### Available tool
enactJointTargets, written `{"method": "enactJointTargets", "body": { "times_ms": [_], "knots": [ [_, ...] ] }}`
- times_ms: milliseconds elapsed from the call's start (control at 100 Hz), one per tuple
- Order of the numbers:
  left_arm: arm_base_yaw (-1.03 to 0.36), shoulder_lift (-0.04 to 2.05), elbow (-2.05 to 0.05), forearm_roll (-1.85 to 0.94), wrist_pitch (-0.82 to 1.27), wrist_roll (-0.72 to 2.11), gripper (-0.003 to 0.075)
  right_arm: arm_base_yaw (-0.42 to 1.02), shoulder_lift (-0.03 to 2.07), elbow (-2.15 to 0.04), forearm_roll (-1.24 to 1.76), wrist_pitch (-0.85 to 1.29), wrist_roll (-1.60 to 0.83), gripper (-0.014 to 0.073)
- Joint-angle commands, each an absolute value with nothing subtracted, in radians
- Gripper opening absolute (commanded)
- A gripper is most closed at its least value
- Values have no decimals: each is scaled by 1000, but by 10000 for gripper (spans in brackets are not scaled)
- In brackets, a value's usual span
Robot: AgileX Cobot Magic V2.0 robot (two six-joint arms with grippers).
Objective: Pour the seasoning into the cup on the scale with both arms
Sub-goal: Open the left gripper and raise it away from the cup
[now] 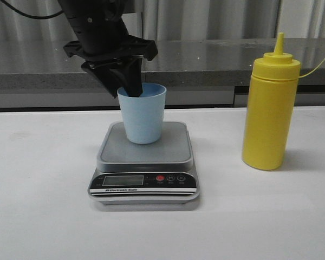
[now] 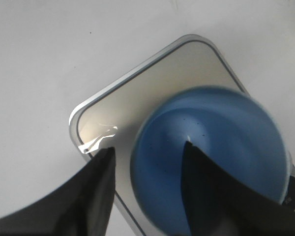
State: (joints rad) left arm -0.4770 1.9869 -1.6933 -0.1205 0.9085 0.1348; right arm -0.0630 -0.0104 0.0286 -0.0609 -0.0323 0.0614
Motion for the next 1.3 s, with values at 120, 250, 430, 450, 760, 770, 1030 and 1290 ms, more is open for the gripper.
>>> {"method": "enactJointTargets", "body": {
  "times_ms": [120,250,430,450,760,770,1030,1290],
  "knots": [
    [-480,1868,-1725,-139,876,109,321,-62,-34,10,-59,-117,52,-67],
    [-478,1800,-1707,-137,837,75,307,-62,-34,10,-59,-117,52,-67],
    [-449,1691,-1632,-129,780,41,203,-62,-34,10,-59,-117,52,-67],
    [-445,1677,-1618,-129,773,41,190,-62,-34,10,-59,-117,52,-67],
    [-306,1436,-1370,-131,679,41,-20,-62,-34,10,-59,-117,52,-67],
    [-302,1430,-1364,-131,674,41,-20,-62,-34,10,-59,-117,52,-67],
    [-199,1184,-1096,-133,529,41,-20,-62,-34,10,-59,-117,52,-67],
    [-179,933,-792,-144,359,41,-20,-62,-34,10,-59,-118,52,-67]
  ]
}}
